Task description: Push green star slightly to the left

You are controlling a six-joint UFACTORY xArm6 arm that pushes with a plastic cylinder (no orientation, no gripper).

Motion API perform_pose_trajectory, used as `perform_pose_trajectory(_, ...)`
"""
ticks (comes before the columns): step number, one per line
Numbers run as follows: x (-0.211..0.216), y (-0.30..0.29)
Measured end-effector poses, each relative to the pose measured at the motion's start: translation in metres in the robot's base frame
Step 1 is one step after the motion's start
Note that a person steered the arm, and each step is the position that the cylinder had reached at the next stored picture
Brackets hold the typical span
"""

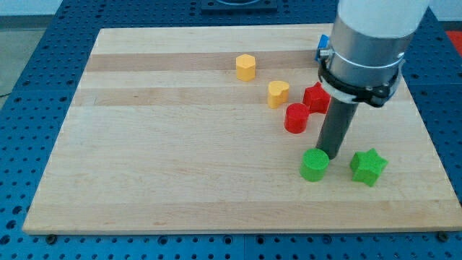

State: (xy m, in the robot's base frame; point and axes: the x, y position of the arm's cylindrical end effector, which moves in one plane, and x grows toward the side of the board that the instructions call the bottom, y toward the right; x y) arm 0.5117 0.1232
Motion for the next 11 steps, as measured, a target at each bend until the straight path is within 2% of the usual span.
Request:
perform_pose_trajectory(1, 0.002, -0.036)
perform_pose_trajectory(2, 0.028, -0.044)
perform_pose_trajectory(3, 0.033, -0.044)
perform_pose_trajectory(4, 0.01, -0.032)
perform_pose_trajectory(5, -0.017, 0.008)
perform_pose_trajectory(6, -0.018, 0.066)
perform_pose_trajectory(7, 0.008, 0.089)
perform_pose_trajectory(9, 0.04, 0.088)
perform_pose_trajectory(10, 0.026, 0.111)
perform_pose_trajectory(11, -0.001, 0.089)
